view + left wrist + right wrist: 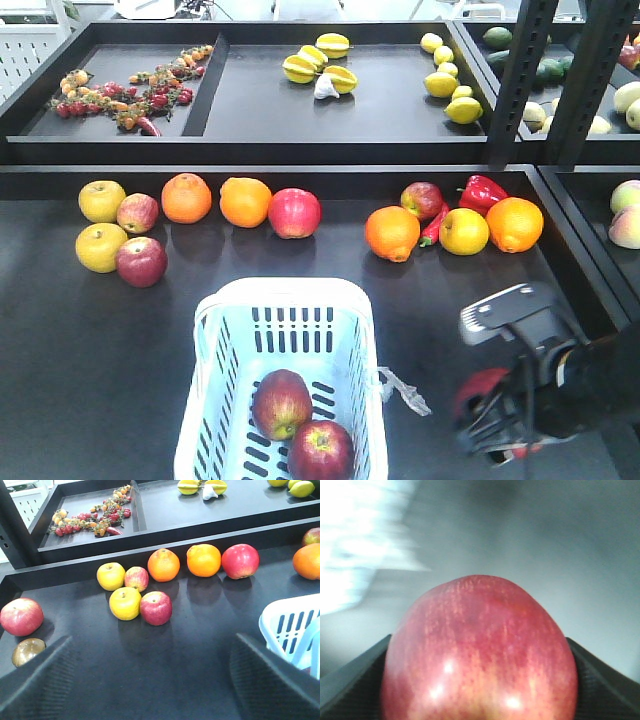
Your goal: Pick three apples into basket with both arms
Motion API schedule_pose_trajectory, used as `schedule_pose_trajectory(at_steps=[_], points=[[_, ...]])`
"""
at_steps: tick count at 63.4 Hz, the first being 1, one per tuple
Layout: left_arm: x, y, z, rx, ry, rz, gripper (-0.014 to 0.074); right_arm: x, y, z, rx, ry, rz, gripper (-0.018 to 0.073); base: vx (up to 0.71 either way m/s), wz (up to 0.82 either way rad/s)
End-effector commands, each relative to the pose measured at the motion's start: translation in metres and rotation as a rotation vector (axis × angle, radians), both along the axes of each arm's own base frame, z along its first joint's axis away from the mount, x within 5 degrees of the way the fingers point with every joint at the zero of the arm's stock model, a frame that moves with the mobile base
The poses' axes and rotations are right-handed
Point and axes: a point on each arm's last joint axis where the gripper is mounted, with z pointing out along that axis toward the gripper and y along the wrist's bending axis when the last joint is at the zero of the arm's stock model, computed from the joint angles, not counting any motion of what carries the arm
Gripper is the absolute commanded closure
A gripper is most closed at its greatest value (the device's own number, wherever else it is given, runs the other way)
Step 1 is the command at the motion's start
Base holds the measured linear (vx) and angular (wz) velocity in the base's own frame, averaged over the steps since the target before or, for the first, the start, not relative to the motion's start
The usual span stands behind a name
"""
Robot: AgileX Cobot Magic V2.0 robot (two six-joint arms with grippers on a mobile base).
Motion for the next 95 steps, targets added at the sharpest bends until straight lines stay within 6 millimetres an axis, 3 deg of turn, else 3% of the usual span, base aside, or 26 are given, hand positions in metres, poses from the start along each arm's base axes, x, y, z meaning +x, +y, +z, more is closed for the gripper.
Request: schedule_pose_trajectory(at_steps=[1,11,24,32,39,46,58,71,83,95], points=[[0.002,0.0,0.013,-0.011,-0.084,0.001,0.0004,-0.008,0.021,0.021,0.083,-0.111,0.078,0.0217,0.0,0.0],[0.002,0.0,0.013,-0.011,-0.084,0.001,0.0004,-0.028,0.053,0.03,0.15,-0.171,0.228,0.0217,0.0,0.0],[0.002,0.0,0.013,-0.011,-0.084,0.001,0.0004,-0.039,0.087,0.042,0.279,-0.348,0.344,0.0216,0.0,0.0],[0.002,0.0,0.013,-0.011,-0.084,0.001,0.0004,-0.032,0.097,0.044,0.331,-0.428,0.339,0.0211,0.0,0.0],[0.002,0.0,0.013,-0.011,-0.084,0.001,0.0004,-0.025,0.103,0.032,0.319,-0.421,0.331,0.0186,0.0,0.0],[0.002,0.0,0.013,-0.011,-0.084,0.001,0.0004,-0.017,0.111,0.02,0.306,-0.411,0.326,0.0122,0.0,0.0],[0.002,0.0,0.013,-0.011,-0.084,0.001,0.0004,-0.003,0.127,0.019,0.305,-0.411,0.325,-0.0044,0.0,0.0],[0.002,0.0,0.013,-0.011,-0.084,0.001,0.0004,0.002,0.132,0.022,0.307,-0.411,0.327,-0.014,0.0,0.0],[0.002,0.0,0.013,-0.011,-0.084,0.001,0.0004,-0.001,0.131,0.019,0.287,-0.368,0.327,-0.0123,0.0,0.0],[0.002,0.0,0.013,-0.011,-0.084,0.001,0.0004,-0.01,0.123,0.012,0.228,-0.213,0.31,-0.0089,0.0,0.0]])
